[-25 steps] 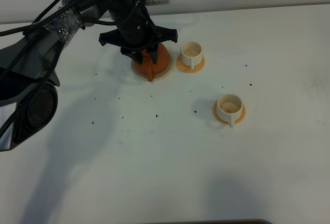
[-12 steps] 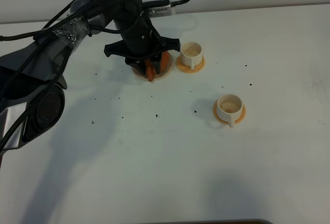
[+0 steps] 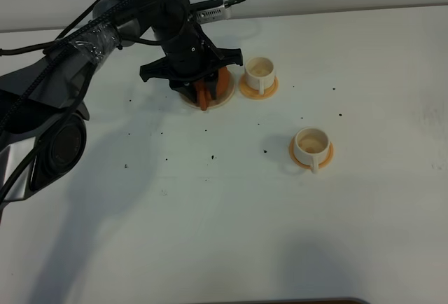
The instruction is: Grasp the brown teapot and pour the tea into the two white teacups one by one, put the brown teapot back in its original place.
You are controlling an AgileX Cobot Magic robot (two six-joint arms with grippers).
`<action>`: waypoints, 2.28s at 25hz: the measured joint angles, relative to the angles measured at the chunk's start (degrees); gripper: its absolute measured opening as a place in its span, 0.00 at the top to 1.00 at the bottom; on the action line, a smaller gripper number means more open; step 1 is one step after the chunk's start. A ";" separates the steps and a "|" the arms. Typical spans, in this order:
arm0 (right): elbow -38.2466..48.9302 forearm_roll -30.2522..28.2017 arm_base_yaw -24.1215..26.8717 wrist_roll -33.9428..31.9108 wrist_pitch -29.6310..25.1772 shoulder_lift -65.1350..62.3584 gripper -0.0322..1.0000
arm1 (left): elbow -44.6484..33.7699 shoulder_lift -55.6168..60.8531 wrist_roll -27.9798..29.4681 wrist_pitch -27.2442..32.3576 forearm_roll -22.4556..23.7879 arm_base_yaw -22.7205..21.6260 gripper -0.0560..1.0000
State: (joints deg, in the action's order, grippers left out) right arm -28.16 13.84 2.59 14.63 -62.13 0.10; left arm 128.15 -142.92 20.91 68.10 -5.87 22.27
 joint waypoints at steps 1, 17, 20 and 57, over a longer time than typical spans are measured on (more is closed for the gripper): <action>0.00 0.00 0.00 0.00 0.00 0.00 0.73 | 0.00 0.00 0.18 0.00 0.00 -0.21 0.62; 0.00 0.00 0.00 0.00 0.00 0.00 0.73 | 0.02 0.00 -0.66 0.00 -0.31 -0.51 0.85; 0.00 0.00 0.00 0.00 0.00 0.00 0.73 | 0.02 0.00 -2.31 0.00 -0.26 -0.51 0.85; 0.00 0.00 0.00 0.01 0.00 0.00 0.73 | 0.02 8.09 -23.33 0.11 8.23 -0.87 0.85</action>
State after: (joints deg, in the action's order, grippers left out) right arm -28.16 13.84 2.59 14.65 -62.13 0.10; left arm 128.16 -134.83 -2.42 68.21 2.36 21.40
